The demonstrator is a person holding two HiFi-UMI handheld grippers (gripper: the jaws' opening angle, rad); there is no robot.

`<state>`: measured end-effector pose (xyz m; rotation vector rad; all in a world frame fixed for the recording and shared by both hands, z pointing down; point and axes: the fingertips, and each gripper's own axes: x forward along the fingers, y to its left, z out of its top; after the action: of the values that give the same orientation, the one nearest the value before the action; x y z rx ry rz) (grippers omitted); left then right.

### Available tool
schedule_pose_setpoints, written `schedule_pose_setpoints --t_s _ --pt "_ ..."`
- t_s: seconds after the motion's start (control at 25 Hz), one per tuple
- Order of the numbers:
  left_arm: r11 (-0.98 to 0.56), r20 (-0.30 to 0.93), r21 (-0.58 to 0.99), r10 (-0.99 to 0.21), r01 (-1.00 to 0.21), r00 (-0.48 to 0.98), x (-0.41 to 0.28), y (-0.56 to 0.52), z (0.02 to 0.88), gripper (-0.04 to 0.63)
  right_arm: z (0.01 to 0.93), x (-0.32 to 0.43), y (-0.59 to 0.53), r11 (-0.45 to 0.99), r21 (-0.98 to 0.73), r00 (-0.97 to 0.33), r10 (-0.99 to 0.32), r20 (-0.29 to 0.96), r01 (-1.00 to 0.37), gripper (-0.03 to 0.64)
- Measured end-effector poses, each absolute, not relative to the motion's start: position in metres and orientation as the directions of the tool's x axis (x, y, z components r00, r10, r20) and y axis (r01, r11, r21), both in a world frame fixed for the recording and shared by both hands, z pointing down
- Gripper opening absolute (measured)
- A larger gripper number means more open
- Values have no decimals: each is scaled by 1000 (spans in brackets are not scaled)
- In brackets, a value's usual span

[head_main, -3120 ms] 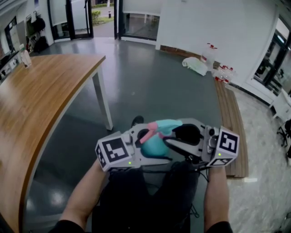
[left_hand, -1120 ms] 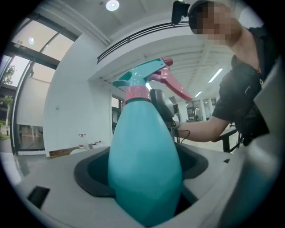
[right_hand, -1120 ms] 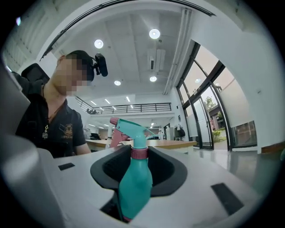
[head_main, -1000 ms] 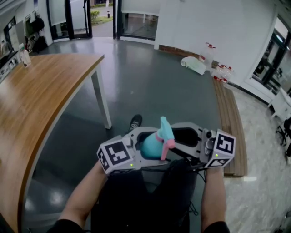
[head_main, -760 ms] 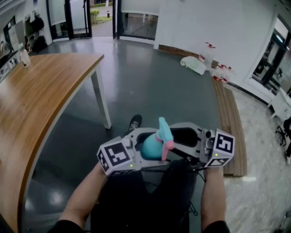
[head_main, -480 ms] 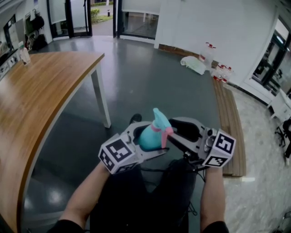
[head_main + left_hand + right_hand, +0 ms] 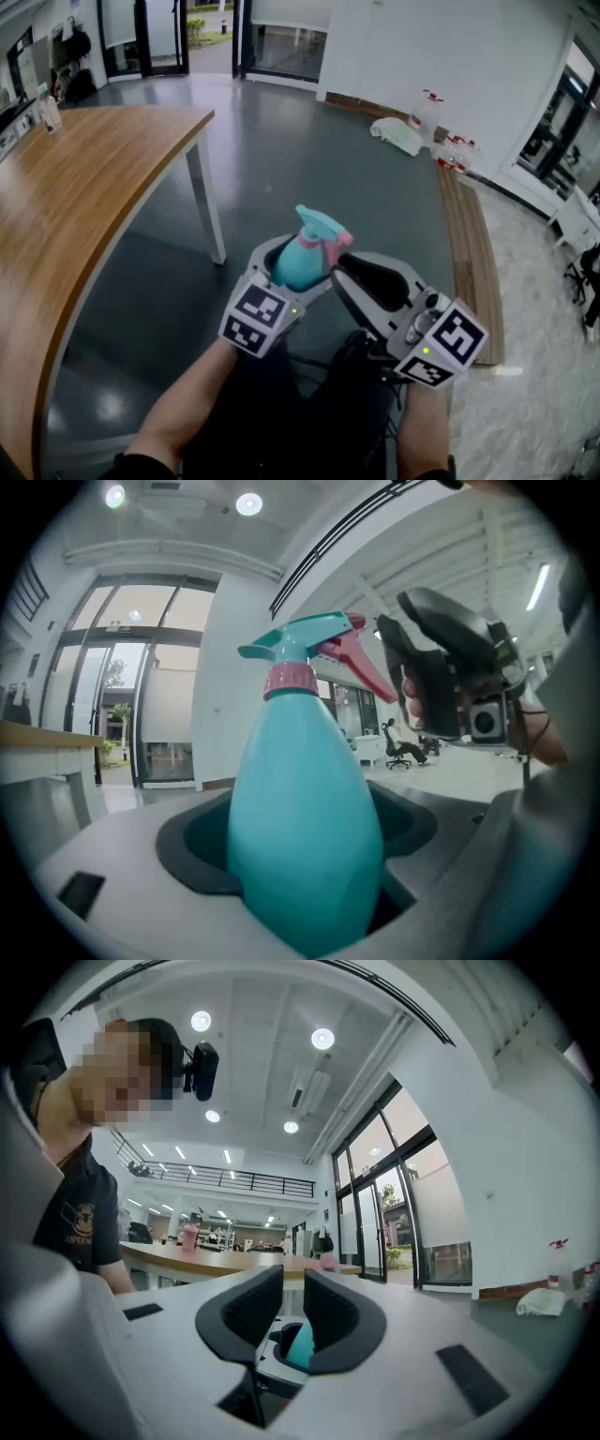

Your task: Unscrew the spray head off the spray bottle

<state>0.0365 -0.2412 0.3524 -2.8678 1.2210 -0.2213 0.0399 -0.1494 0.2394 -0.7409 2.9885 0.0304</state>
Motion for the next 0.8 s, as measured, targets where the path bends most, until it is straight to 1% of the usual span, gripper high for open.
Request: schedule_pose_setpoints --t_s 0.12,0.28,0.48,0.64,0.68,0.72,0.76,0.8 --pt "-663 118 -71 -747 -745 654 35 -244 352 413 250 25 -153 863 5 -863 -505 0 -505 80" --pt "-647 97 -74 -762 -759 640 33 -244 348 413 260 16 -163 832 -11 -831 -554 52 -555 77" --pt "-643 65 -63 -766 -763 640 33 -240 344 413 265 14 -168 798 24 -794 -601 86 -602 77" --pt "-651 53 -54 -759 -757 649 38 -234 343 412 268 20 -178 748 51 -741 -663 101 -662 77" --pt "-653 52 -53 -758 -756 651 39 -233 343 413 267 21 -179 742 47 -736 -670 98 -669 98" --pt "-654 52 -52 -756 -755 652 40 -231 343 412 267 20 -179 741 39 -736 -670 94 -670 138" --pt "-655 53 -51 -755 -754 653 40 -230 343 412 266 19 -179 744 30 -739 -667 91 -668 158" --pt "-655 54 -51 -755 -754 653 40 -229 344 412 266 18 -179 746 24 -742 -664 90 -665 161"
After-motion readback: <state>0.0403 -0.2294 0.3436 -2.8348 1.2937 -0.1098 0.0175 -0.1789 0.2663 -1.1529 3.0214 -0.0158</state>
